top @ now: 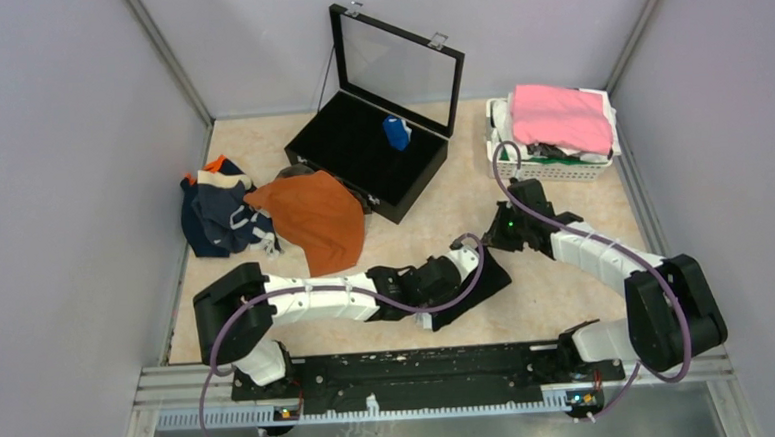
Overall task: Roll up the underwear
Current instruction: Fold the underwear at the center of the board.
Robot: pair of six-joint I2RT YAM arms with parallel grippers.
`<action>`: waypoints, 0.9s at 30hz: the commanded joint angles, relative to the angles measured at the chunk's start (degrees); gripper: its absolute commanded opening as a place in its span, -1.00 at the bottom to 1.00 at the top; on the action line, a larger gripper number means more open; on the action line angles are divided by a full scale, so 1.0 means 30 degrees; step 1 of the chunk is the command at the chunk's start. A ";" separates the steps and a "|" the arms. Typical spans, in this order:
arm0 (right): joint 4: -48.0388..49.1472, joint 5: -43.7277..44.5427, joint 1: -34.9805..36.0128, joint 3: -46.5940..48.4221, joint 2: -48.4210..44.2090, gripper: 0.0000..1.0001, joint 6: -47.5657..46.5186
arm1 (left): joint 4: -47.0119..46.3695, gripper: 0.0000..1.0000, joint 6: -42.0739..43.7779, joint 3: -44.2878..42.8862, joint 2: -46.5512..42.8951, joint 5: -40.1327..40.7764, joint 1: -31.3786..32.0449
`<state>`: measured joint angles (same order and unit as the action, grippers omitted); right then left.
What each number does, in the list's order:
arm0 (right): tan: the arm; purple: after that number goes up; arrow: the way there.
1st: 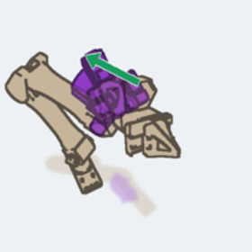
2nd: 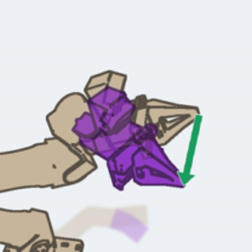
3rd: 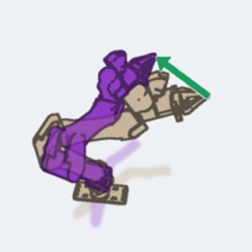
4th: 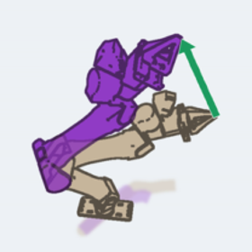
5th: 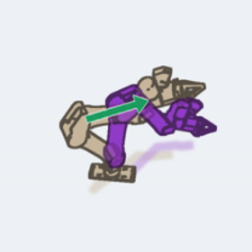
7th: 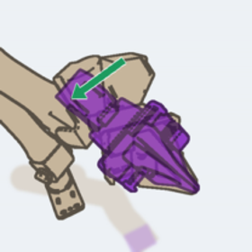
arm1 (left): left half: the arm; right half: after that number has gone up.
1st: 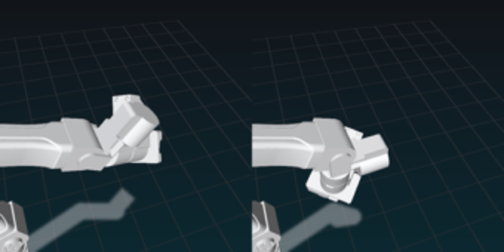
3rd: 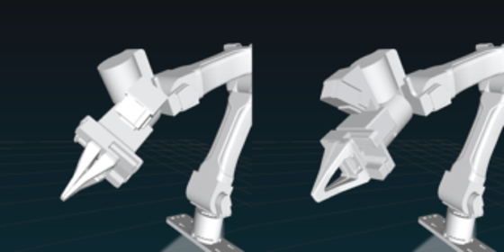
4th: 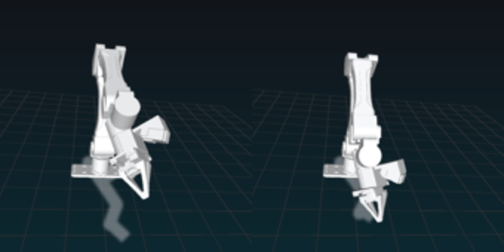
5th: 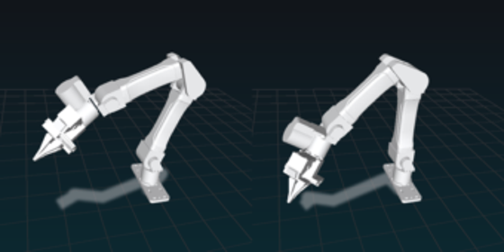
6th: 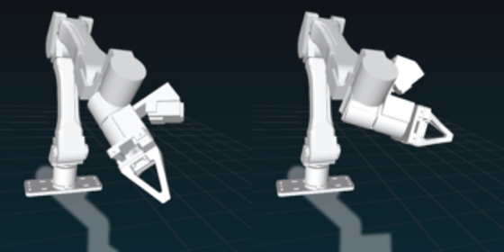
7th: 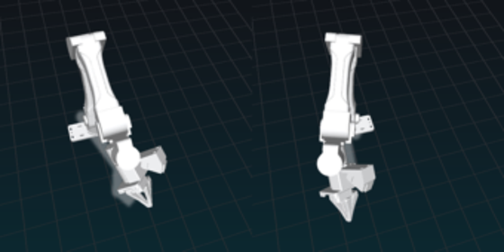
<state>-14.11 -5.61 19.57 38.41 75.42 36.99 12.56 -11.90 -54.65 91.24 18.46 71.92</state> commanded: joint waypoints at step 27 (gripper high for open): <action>0.2467 0.1284 -0.0284 0.2562 -0.0729 -1.00 -0.0013 | -0.0389 -1.00 0.1188 -0.0765 -0.0486 0.2938 -0.2518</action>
<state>-9.30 -4.82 19.57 45.43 75.13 37.12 9.08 -11.81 -55.40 91.61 25.45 64.40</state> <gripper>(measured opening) 0.024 0.024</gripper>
